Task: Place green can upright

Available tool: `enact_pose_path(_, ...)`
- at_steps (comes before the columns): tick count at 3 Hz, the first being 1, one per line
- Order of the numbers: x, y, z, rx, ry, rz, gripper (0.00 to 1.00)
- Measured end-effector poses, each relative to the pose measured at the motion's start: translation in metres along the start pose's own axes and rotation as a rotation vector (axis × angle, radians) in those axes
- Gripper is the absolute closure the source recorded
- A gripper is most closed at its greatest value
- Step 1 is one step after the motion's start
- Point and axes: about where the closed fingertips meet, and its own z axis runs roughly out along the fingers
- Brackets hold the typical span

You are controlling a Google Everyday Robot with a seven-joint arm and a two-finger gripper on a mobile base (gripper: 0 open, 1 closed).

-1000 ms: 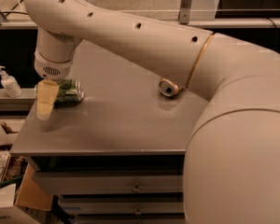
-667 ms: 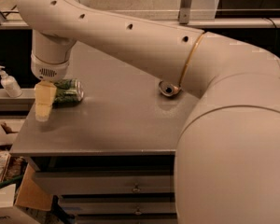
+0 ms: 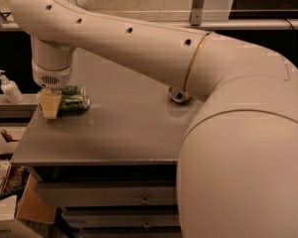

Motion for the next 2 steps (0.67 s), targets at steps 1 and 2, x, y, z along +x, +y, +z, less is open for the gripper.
enact_pose_path(1,0.0019,-0.0006,0.0002,0.004,0.011,0.0,0.64)
enact_pose_path(2,-0.0009,-0.0036,-0.0062,0.021,-0.006,0.002,0.87)
